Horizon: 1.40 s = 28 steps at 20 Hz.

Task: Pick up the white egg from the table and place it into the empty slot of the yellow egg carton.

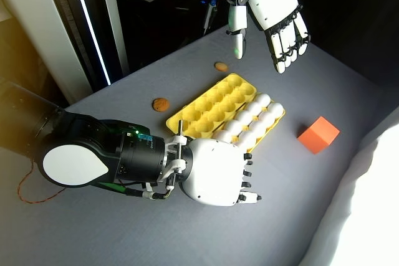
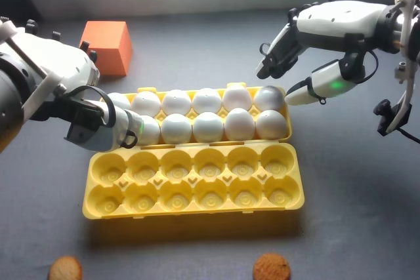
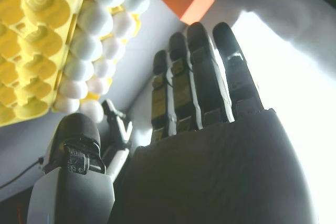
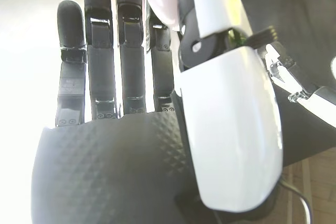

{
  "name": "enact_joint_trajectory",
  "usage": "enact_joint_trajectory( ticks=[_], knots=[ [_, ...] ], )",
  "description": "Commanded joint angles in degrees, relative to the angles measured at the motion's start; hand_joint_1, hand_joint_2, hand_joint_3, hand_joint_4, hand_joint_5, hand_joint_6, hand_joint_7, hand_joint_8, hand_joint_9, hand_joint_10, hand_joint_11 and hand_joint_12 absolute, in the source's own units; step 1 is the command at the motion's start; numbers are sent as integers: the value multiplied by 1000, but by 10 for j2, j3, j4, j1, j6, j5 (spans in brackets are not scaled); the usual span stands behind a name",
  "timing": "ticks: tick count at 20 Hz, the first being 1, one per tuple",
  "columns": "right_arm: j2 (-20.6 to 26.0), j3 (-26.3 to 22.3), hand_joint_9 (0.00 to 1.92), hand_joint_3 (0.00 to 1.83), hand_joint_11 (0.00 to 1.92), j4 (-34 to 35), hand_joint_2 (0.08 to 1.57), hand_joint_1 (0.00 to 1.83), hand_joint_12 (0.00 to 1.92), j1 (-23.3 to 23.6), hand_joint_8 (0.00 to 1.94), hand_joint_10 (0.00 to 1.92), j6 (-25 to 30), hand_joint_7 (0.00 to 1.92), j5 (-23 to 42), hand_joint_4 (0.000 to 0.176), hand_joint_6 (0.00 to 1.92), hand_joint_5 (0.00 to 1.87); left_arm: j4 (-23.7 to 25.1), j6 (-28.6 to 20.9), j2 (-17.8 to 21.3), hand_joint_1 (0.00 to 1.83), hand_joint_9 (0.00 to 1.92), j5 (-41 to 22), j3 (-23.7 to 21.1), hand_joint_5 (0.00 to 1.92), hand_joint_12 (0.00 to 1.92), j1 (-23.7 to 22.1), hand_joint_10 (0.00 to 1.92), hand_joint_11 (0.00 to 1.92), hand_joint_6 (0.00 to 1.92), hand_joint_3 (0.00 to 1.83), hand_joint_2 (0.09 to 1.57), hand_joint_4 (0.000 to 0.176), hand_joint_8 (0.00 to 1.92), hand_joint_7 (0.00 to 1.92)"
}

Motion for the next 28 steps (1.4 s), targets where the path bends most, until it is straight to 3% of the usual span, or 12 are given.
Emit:
enact_joint_trajectory(
  ticks=[1,9,13,17,21,24,25,28],
  knots=[
    [6,1,818,0,224,14,1055,1127,1312,0,3,121,5,935,56,0,36,851,44,5,7,0,358,-10,0,306,631,-9,0,0,1,0,1235,0,0,371],
    [11,1,739,0,132,15,1073,1051,1326,12,0,70,5,818,63,0,2,760,39,8,7,0,373,-10,0,314,655,-12,9,0,3,0,1233,0,7,382],
    [40,-6,711,0,128,15,1051,1026,1289,39,0,48,17,777,67,0,0,747,35,8,7,0,368,-10,0,307,662,-14,4,0,0,0,1235,0,2,376],
    [110,-59,655,0,84,14,1037,1009,1270,47,0,20,-1,698,105,0,0,687,39,10,7,0,360,-11,0,309,620,-14,2,0,1,0,1237,0,1,375],
    [193,-116,588,0,29,8,1019,1007,1251,47,2,1,-3,622,88,0,4,607,35,10,7,0,356,-11,0,302,652,-14,0,0,0,0,1234,0,0,364],
    [256,-166,486,0,0,-81,1001,965,1144,48,0,0,-21,518,87,0,0,526,29,9,7,0,388,-13,0,315,669,-18,10,0,3,2,1241,0,9,394],
    [287,-191,410,0,0,-103,1000,954,1015,49,0,0,-33,440,94,0,0,451,28,9,7,0,391,-13,0,320,685,-19,7,0,3,1,1240,0,7,401],
    [338,-234,319,0,0,-112,1000,990,864,38,0,0,-51,345,96,0,0,386,27,9,7,0,343,-13,0,290,630,-19,0,0,0,0,1239,0,0,346]
  ],
)
